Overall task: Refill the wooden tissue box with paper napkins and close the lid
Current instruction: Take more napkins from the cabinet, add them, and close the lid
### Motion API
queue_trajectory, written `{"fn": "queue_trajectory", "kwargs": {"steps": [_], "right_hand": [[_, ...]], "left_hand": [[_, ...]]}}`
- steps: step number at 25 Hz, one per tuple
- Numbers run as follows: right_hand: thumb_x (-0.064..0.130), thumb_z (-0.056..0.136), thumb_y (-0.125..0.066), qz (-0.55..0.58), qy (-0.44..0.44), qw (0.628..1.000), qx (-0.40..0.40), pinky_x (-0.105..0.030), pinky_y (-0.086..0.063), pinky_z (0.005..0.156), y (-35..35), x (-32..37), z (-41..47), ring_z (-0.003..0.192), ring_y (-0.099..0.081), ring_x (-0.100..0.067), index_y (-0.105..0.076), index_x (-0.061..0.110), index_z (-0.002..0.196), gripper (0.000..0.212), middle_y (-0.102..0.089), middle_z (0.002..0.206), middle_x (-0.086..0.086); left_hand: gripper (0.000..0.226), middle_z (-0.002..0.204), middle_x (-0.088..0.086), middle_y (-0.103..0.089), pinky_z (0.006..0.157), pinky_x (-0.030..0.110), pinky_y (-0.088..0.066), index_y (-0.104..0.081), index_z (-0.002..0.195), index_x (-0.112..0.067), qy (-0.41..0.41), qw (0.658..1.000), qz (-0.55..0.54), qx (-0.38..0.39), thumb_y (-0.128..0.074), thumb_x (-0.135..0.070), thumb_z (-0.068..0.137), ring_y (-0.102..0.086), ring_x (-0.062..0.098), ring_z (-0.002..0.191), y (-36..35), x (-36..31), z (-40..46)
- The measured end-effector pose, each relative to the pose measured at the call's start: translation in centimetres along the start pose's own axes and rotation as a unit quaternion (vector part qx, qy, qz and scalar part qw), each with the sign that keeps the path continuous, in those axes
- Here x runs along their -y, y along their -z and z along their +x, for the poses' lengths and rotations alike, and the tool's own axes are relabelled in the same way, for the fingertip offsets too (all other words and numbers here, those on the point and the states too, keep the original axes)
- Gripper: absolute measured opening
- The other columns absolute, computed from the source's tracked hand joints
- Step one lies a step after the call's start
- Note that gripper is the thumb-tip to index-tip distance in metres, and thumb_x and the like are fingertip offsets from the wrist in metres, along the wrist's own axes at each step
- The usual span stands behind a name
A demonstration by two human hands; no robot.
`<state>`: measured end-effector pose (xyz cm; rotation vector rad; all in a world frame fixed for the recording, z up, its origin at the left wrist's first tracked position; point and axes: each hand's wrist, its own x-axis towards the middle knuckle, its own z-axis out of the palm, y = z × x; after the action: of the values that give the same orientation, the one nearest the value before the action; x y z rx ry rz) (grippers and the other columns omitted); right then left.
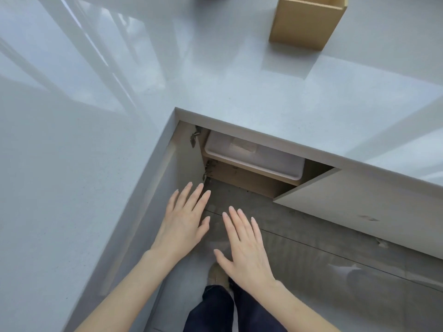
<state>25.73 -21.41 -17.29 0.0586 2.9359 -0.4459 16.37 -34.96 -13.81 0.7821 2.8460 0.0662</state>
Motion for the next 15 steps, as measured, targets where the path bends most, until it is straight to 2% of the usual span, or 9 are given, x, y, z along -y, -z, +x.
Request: {"fn": "queue_trajectory", "kwargs": {"steps": [3, 5, 8, 11, 15], "right_hand": [[0.05, 0.075, -0.044, -0.025, -0.027, 0.999, 0.011, -0.033, 0.001, 0.112, 0.6, -2.5, 1.8, 0.137, -0.034, -0.02, -0.04, 0.015, 0.137, 0.072, -0.044, 0.145, -0.005], [0.05, 0.073, -0.05, -0.043, -0.03, 0.999, 0.008, -0.035, -0.002, 0.113, 0.7, -4.1, 3.0, 0.136, -0.038, -0.022, -0.043, 0.014, 0.136, 0.073, -0.046, 0.144, -0.006], [0.048, 0.067, -0.062, -0.067, -0.015, 0.998, 0.0, -0.042, -0.021, 0.114, 0.9, -6.1, 4.6, 0.128, -0.049, -0.026, -0.048, 0.013, 0.132, 0.075, -0.053, 0.138, -0.008], [0.047, 0.059, -0.075, -0.068, -0.017, 0.997, 0.011, -0.05, -0.04, 0.101, 1.3, -7.5, 6.1, 0.122, -0.055, -0.03, -0.052, 0.013, 0.127, 0.079, -0.059, 0.132, -0.01], [0.047, 0.052, -0.08, -0.081, -0.014, 0.996, 0.026, -0.051, -0.04, 0.098, 1.3, -9.4, 8.1, 0.121, -0.056, -0.033, -0.053, 0.013, 0.124, 0.084, -0.06, 0.13, -0.012]], "left_hand": [[0.06, 0.123, 0.009, -0.064, 0.095, 0.047, -0.047, -0.06, 0.12, -0.011, 0.027, 0.999, 0.014, 0.037, -0.034, -0.043, 0.077, -0.059, 0.032, 0.115, -0.2, -1.4, 1.8], [0.063, 0.124, 0.009, -0.064, 0.091, 0.049, -0.048, -0.06, 0.121, -0.011, 0.043, 0.997, 0.017, 0.058, -0.033, -0.046, 0.077, -0.059, 0.032, 0.115, -0.7, -2.2, 3.1], [0.064, 0.125, 0.01, -0.062, 0.092, 0.05, -0.047, -0.058, 0.123, -0.011, 0.055, 0.995, 0.015, 0.077, -0.034, -0.048, 0.076, -0.058, 0.032, 0.116, -1.5, -3.0, 4.7], [0.062, 0.125, 0.009, -0.063, 0.091, 0.05, -0.047, -0.059, 0.122, -0.013, 0.057, 0.995, 0.016, 0.084, -0.035, -0.048, 0.076, -0.058, 0.033, 0.115, -1.8, -3.5, 6.2], [0.058, 0.123, 0.007, -0.064, 0.091, 0.051, -0.047, -0.062, 0.118, -0.017, 0.06, 0.995, 0.015, 0.08, -0.035, -0.047, 0.075, -0.059, 0.034, 0.114, -2.3, -3.6, 7.9]]}}
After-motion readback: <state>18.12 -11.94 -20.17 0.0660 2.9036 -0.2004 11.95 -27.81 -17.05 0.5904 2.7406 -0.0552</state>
